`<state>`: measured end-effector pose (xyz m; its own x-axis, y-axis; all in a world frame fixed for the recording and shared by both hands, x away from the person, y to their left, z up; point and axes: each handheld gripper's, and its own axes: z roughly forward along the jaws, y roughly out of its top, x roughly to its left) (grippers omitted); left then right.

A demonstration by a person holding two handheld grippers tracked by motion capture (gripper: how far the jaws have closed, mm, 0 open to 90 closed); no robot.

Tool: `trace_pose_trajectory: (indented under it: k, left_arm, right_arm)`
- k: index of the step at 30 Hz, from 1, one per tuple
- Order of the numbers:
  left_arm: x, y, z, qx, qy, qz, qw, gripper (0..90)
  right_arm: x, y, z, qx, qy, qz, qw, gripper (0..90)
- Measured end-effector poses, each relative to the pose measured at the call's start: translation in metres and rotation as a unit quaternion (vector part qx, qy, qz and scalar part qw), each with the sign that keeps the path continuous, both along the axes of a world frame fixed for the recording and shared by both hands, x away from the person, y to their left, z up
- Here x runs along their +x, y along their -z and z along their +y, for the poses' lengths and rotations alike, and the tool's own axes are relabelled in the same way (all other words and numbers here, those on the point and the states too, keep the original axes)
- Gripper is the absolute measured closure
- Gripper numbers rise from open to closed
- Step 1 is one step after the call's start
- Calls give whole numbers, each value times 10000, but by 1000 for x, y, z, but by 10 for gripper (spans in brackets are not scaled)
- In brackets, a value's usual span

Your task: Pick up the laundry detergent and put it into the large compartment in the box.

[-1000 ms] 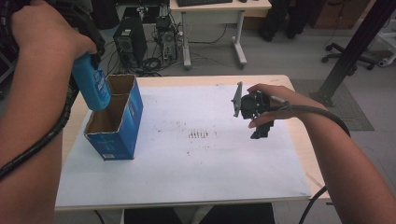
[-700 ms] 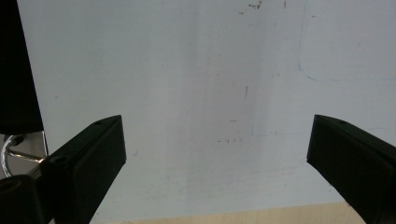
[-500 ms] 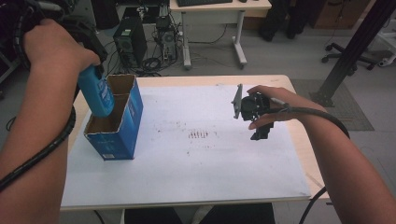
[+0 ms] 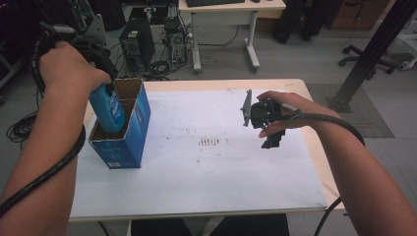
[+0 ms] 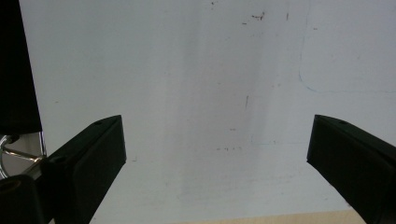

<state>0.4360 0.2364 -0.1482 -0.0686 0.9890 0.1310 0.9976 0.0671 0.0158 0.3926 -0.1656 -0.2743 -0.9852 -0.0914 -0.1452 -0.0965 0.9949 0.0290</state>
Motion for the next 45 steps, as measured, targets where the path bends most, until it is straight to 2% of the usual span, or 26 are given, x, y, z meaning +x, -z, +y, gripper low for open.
trace_pose_trajectory:
  k: [14, 27, 45]
  left_arm:
    - [4, 36, 3, -20, 33, 49, 10000, 380]
    - [5, 66, 6, -44, 54, 12, 10000, 380]
    - [8, 102, 7, 4, 97, 117, 9999, 379]
  right_arm:
    - [-1, -1, -1, 8, 17, 3, 10000, 44]
    - [1, 0, -3, 30, 46, 10, 10000, 43]
    - [1, 3, -2, 33, 43, 26, 10000, 43]
